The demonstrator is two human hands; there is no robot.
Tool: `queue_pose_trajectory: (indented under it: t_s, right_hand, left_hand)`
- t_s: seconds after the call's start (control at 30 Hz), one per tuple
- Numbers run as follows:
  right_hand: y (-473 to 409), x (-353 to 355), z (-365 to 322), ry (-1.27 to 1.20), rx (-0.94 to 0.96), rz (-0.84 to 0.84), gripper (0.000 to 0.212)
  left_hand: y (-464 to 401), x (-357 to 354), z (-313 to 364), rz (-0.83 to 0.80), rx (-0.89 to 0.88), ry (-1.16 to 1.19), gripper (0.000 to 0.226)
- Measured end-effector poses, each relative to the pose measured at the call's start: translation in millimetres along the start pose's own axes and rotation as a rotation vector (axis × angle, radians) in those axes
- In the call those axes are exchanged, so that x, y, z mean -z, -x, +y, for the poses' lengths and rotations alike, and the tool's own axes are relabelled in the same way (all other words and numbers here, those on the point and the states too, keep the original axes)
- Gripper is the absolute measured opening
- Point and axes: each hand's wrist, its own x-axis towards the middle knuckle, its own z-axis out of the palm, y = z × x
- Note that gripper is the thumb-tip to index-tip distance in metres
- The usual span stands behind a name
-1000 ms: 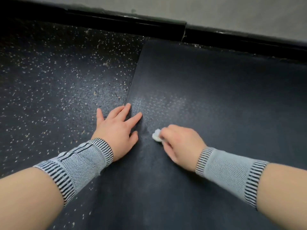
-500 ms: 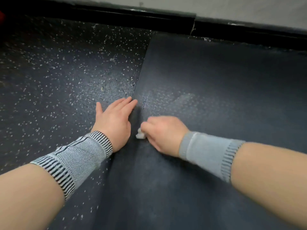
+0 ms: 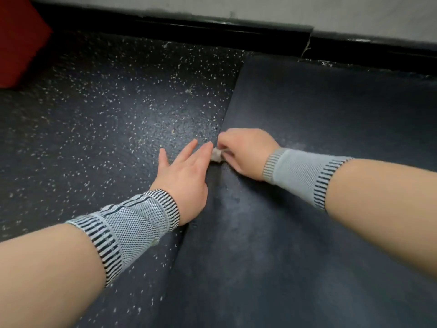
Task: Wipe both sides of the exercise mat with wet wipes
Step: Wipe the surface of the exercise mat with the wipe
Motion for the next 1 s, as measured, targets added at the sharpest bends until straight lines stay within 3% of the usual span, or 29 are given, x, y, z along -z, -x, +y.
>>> queue_pose_trajectory:
  t_s: [0.17,0.33,0.5,0.67,0.73,0.83,0.9,1.0]
  right_hand:
    - [-41.0,5.9,29.2,-0.015,-0.371,0.163,0.015]
    - [-18.5,3.1,20.5,-0.008,-0.14,0.087,0.015]
    - [-37.2,15.8,67.2,-0.032,-0.561,0.258,0.02]
    - [11.8,1.0,35.8,-0.009,-0.219,0.065,0.017]
    - [15.6,11.7,66.7,0.028,-0.314,0.091,0.018]
    - [17.5,22.6,103.5,-0.026,-0.663,0.257,0.018]
    - [29.0,16.5,86.3,-0.053,-0.589,0.232,0.017]
    - [64.9,6.0,45.8,-0.068,-0.169,0.039,0.015]
  left_hand:
    - [-11.8,2.0,7.2,-0.064,-0.049,-0.191,0.072]
    - [-25.8,6.5,23.1,-0.005,-0.02,-0.169,0.07]
    - [-41.1,5.7,34.8,-0.056,-0.042,-0.164,0.073]
    - [-58.2,15.7,41.7,-0.085,-0.042,-0.145,0.073]
    - [-59.9,18.1,41.0,-0.115,-0.047,-0.191,0.072]
    - [-62.0,19.9,43.8,-0.135,-0.041,-0.225,0.079]
    - [-62.3,20.9,46.6,-0.153,-0.033,-0.236,0.085]
    - [-62.9,22.8,48.9,-0.165,-0.028,-0.248,0.088]
